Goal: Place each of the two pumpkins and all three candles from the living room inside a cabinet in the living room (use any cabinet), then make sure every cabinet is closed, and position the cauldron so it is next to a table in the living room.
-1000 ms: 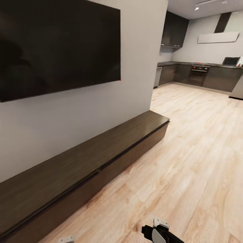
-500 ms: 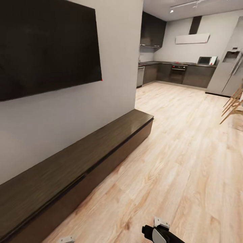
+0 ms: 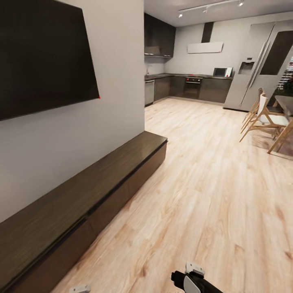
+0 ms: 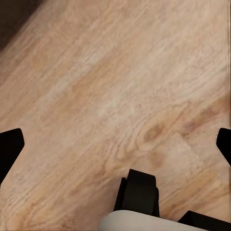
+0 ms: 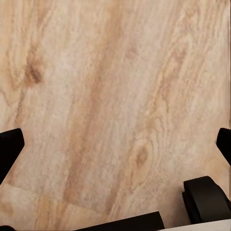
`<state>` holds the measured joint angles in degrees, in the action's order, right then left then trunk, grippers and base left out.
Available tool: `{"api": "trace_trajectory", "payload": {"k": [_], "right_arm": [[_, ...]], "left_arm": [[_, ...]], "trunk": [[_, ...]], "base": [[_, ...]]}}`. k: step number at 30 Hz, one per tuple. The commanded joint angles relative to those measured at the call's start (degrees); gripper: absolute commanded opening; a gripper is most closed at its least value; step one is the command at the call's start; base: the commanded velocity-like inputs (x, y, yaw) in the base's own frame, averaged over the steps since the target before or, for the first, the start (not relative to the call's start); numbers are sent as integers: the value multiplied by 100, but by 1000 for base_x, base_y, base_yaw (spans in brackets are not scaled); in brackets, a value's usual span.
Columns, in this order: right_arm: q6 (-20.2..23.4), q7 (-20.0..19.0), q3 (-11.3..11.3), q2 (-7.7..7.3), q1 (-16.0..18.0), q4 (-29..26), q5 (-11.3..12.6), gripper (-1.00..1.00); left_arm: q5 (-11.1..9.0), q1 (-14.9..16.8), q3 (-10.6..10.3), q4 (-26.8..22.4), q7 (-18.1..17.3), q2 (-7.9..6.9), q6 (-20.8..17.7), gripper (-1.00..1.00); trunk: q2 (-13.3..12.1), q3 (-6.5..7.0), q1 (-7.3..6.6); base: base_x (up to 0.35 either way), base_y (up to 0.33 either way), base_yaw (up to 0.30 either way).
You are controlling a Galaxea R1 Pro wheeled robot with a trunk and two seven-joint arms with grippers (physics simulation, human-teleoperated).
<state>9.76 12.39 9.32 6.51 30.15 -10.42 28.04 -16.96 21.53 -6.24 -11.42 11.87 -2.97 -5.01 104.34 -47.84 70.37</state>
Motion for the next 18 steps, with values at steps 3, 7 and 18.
{"api": "trace_trajectory", "payload": {"k": [3, 7, 18], "right_arm": [[0, 0, 0, 3, 0, 1, 0, 100], [0, 0, 0, 7, 0, 2, 0, 100], [0, 0, 0, 0, 0, 3, 1, 100]], "left_arm": [[0, 0, 0, 0, 0, 1, 6, 100], [0, 0, 0, 0, 2, -2, 14, 100], [0, 0, 0, 0, 0, -3, 25, 100]], "trunk": [[0, 0, 0], [0, 0, 0], [0, 0, 0]], "base": [[0, 0, -287], [0, 0, -287], [0, 0, -287]]}}
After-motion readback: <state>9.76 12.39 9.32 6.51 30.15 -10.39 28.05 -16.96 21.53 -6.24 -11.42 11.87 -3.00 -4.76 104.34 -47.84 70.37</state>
